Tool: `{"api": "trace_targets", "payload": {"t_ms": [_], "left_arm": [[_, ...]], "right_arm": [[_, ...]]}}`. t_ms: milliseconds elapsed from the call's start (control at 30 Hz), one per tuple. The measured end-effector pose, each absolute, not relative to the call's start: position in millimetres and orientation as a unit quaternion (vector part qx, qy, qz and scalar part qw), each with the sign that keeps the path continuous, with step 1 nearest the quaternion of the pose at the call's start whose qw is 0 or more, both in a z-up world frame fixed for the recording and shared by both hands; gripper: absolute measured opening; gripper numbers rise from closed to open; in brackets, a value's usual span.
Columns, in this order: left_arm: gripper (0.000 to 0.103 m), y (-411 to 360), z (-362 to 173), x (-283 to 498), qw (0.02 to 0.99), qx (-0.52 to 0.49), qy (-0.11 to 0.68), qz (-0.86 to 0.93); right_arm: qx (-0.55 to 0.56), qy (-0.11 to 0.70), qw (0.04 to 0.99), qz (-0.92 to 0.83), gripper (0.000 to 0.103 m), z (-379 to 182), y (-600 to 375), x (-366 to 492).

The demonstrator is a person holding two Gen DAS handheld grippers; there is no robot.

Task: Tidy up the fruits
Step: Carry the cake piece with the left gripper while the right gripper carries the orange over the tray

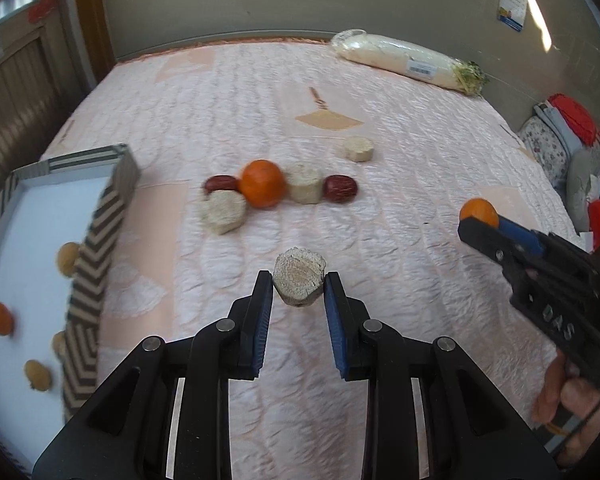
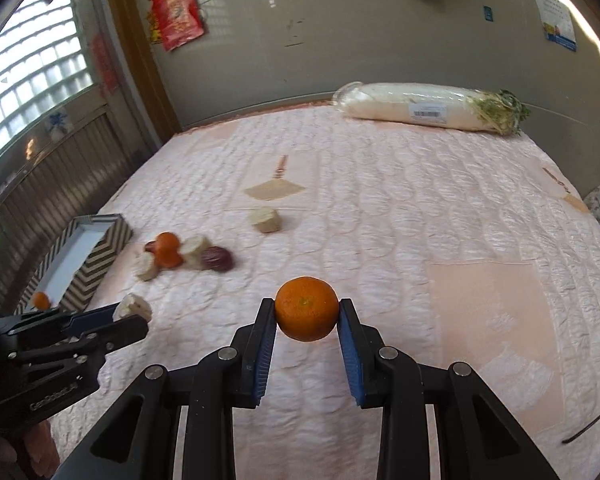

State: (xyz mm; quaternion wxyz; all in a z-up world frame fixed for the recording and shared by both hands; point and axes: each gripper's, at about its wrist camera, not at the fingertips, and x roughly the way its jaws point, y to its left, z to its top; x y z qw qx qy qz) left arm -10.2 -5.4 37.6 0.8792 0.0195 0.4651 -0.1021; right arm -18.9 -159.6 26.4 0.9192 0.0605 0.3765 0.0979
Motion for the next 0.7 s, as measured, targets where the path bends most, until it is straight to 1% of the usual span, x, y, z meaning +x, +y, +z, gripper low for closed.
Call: {"api": "trace_targets", "payload": {"t_ms": [700], "left_arm": [[0.026,85,66,-39,0.905,0.001,0.426,-0.015]], "right_arm": [[-0.002,0.360,0.915,0.181,0.030,49,-43,-43]]}}
